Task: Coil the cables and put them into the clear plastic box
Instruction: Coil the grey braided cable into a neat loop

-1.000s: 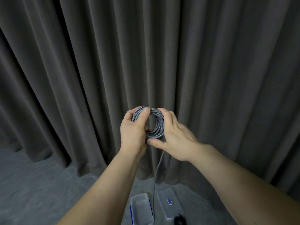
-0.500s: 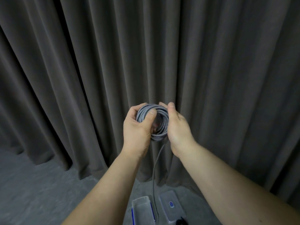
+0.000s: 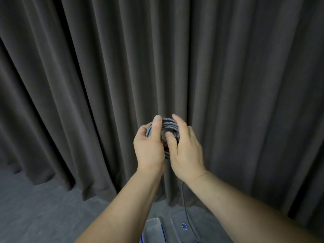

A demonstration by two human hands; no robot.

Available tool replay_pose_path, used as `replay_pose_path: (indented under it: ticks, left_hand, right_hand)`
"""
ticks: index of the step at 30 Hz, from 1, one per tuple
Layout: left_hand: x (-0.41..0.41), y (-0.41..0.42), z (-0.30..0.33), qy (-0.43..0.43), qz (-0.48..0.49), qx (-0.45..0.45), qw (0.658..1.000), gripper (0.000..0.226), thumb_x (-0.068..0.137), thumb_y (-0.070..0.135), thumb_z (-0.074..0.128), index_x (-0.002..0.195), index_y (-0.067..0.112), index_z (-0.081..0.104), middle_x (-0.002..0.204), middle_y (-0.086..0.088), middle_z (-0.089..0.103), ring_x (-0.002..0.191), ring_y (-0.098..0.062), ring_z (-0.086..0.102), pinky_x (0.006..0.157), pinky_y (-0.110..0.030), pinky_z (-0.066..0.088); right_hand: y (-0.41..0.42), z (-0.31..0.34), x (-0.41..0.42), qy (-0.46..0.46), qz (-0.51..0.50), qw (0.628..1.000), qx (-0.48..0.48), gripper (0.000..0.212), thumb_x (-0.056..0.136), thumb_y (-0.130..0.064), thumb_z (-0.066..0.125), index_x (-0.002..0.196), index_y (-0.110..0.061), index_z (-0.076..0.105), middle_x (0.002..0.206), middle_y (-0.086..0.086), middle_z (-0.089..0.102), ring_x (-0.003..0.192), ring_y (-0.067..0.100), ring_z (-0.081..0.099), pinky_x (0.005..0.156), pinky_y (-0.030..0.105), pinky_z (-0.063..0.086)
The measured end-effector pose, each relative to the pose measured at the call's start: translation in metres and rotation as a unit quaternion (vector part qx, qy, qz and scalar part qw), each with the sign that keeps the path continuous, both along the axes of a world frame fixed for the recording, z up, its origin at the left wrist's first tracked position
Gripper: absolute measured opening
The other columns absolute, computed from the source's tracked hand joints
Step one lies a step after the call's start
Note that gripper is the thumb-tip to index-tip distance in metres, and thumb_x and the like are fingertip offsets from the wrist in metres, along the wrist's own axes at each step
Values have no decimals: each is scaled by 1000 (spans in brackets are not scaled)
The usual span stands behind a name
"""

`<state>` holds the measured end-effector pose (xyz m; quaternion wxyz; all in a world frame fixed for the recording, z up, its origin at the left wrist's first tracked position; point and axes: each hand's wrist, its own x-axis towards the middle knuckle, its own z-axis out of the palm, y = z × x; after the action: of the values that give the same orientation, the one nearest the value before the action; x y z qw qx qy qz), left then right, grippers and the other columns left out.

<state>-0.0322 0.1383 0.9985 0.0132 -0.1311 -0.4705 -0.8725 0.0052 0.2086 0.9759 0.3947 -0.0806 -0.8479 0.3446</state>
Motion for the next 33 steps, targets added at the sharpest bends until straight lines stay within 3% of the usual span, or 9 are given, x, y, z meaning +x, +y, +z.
replay_pose_path:
  ticks: [4,9,11,16,21,26,28,30,33]
  left_hand:
    - [4,4,-4,11,-6,-43,999,24,93,35,61,87,12,56,53,9,54,50,-5,51,52,-20,44]
    - [-2,-9,-3,94,-75,-68,990,35,83,27,68,113,12,62,101,-4,74,97,-17,69,83,-26,54]
    - [-4,-14,0,105,-76,-74,989,38,81,25,68,116,13,63,106,-5,73,101,-17,69,85,-26,53]
    - [-3,-19,3,103,-22,-100,989,25,94,26,61,116,14,60,103,-6,73,100,-19,69,89,-33,53]
    - [0,-19,6,84,26,-72,993,28,90,23,67,117,16,62,101,-3,74,93,-15,71,73,-22,54]
    - [-5,-24,6,30,38,-47,998,21,92,15,63,113,14,65,90,-2,74,81,-13,71,72,-25,54]
    - [-13,-29,11,11,51,-15,999,12,93,13,61,104,12,67,70,5,68,62,-10,63,62,-26,51]
    - [-23,-35,17,-9,81,13,997,7,94,12,59,95,12,66,53,9,56,47,-6,51,50,-20,43]
    - [-41,-49,22,-31,123,51,991,6,94,9,59,96,6,64,46,10,50,39,-4,42,43,-16,37]
  right_hand:
    - [8,1,-4,-5,-12,1000,3,45,97,-34,38,142,-35,36,125,5,54,107,28,56,89,38,45]
    - [13,11,-10,20,7,996,-89,37,99,-33,39,135,-37,40,127,-3,58,113,17,55,94,30,44]
    - [9,14,-13,7,18,993,-112,34,99,-36,37,132,-40,41,123,-6,61,109,16,58,92,30,46]
    - [-5,14,-16,19,37,991,-126,33,98,-40,33,130,-38,43,118,-5,63,106,16,60,92,34,48]
    - [-15,10,-20,23,61,985,-159,28,98,-43,35,125,-42,42,113,-7,65,102,16,63,88,40,52]
    - [-15,12,-14,-26,94,986,-135,39,96,-48,36,135,-48,34,123,-9,62,107,15,61,94,37,49]
    - [-12,12,-10,-51,140,977,-153,47,95,-49,42,139,-49,28,116,-8,65,84,15,66,77,34,55]
    - [-5,9,-5,-89,185,960,-188,47,93,-36,52,136,-42,33,91,0,67,55,16,61,55,28,50]
    - [7,0,1,-159,210,944,-201,30,86,-6,53,110,-22,46,68,4,56,50,18,54,57,29,46]
